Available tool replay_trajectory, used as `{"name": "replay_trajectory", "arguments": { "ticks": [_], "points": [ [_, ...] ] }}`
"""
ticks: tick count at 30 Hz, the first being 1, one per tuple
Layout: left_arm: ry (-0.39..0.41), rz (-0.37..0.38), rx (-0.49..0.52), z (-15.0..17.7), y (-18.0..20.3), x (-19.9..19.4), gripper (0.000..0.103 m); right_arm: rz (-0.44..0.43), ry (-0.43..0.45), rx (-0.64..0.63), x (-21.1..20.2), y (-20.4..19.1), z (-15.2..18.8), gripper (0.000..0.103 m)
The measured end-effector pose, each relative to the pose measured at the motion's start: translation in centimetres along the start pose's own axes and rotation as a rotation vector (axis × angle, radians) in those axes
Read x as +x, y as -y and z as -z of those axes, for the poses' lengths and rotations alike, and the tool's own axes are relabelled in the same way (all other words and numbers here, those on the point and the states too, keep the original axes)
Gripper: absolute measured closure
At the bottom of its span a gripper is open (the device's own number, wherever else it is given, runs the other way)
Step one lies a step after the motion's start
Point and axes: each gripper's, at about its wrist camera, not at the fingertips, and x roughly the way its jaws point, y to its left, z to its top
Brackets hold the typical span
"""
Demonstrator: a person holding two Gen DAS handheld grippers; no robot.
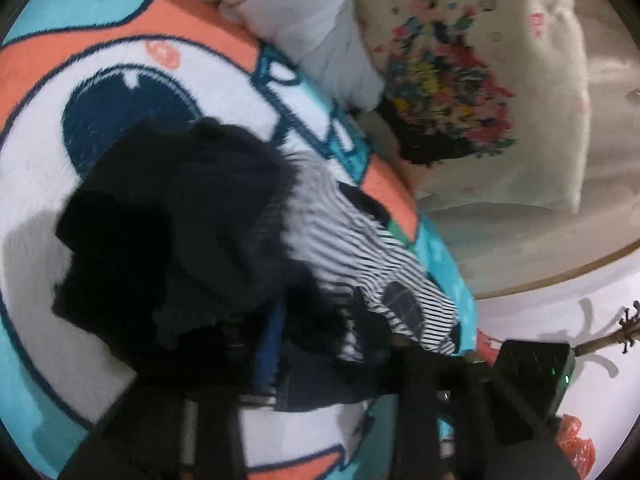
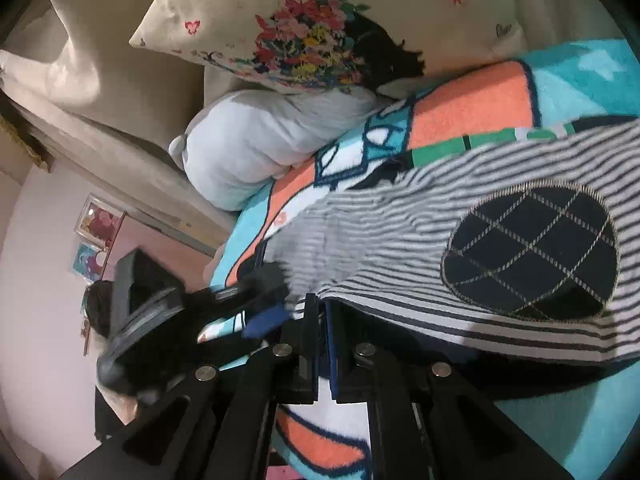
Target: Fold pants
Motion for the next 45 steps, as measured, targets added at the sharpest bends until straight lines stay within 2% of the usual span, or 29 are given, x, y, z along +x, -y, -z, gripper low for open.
{"name": "replay_trajectory", "arguments": {
  "ticks": [2,3,4,5,6,8,11,14,16,18,20,22,23,28,30,33,34,35,36,37,40,45],
  "points": [
    [0.000,-0.007,-0.014,0.1,-0.5,-0.1,0.078,-0.065,-0.032,0.034,0.3,0.5,0.7,0.096],
    [0.001,-0.004,-0.025,0.2,-0.7,-0.2,0.072,-0.093,-0.051,0.060,0.6,0.8,1.2,0.091],
    [-0.001,0.003,-0.040,0.2,-1.0,-0.3,0.064,-0.110,-0.064,0.081,0.8,1.0,1.5,0.074],
    [-0.004,0.020,-0.061,0.2,-1.4,-0.3,0.049,-0.124,-0.072,0.104,1.0,1.4,1.7,0.050],
    [-0.003,0.049,-0.082,0.2,-1.6,-0.2,0.043,-0.135,-0.069,0.129,1.2,1.7,1.8,0.044],
    [-0.005,0.065,-0.096,0.1,-1.5,0.0,0.040,-0.129,-0.059,0.161,1.1,2.4,1.7,0.043],
    [0.003,0.034,-0.073,-0.1,-0.7,0.3,0.041,-0.097,-0.026,0.232,0.3,4.0,1.6,0.043],
    [0.016,-0.031,-0.012,-0.2,0.1,0.3,0.096,-0.103,0.009,0.312,-0.5,5.8,1.5,0.047],
    [0.029,-0.025,-0.006,-0.2,0.1,-0.1,0.097,-0.098,0.051,0.351,-1.6,6.8,1.4,0.051],
    [0.039,-0.026,0.001,-0.2,0.1,-0.6,0.097,-0.077,0.082,0.388,-2.5,7.8,1.3,0.062],
    [0.045,-0.031,0.001,-0.2,0.0,-0.9,0.097,-0.061,0.103,0.430,-3.2,9.0,1.4,0.086],
    [0.049,-0.036,0.004,-0.1,0.1,-1.1,0.097,-0.039,0.120,0.459,-3.9,10.3,1.5,0.098],
    [0.055,-0.041,0.010,-0.1,0.3,-1.2,0.097,-0.043,0.124,0.459,-4.2,10.6,1.5,0.100],
    [0.111,-0.074,0.074,0.2,1.7,-2.6,0.097,0.090,0.195,0.316,-7.1,9.5,0.2,0.101],
    [0.121,-0.076,0.080,0.0,2.2,-2.8,0.097,0.077,0.205,0.295,-8.4,9.8,-0.1,0.101],
    [0.132,-0.076,0.097,0.1,2.7,-3.1,0.097,-0.011,0.130,0.216,-8.4,8.2,-0.1,0.098],
    [0.136,-0.079,0.101,0.0,2.8,-3.1,0.097,0.002,0.096,0.159,-8.3,7.4,0.3,0.087],
    [0.140,-0.082,0.106,0.0,2.9,-3.1,0.097,0.044,0.061,0.072,-7.9,6.1,0.7,0.056],
    [0.144,-0.083,0.108,-0.2,3.1,-3.1,0.097,0.090,0.042,-0.032,-7.4,4.6,1.2,0.040],
    [0.142,-0.087,0.104,-0.2,3.1,-3.1,0.097,0.132,0.036,-0.133,-7.0,3.2,1.8,0.032],
    [0.139,-0.089,0.099,-0.3,3.2,-3.0,0.097,0.282,0.031,-0.346,-5.9,0.7,3.0,0.032],
    [0.147,-0.085,0.105,0.0,3.3,-3.5,0.097,0.544,0.036,-0.594,-3.9,-0.3,4.3,0.034]
  ]
}}
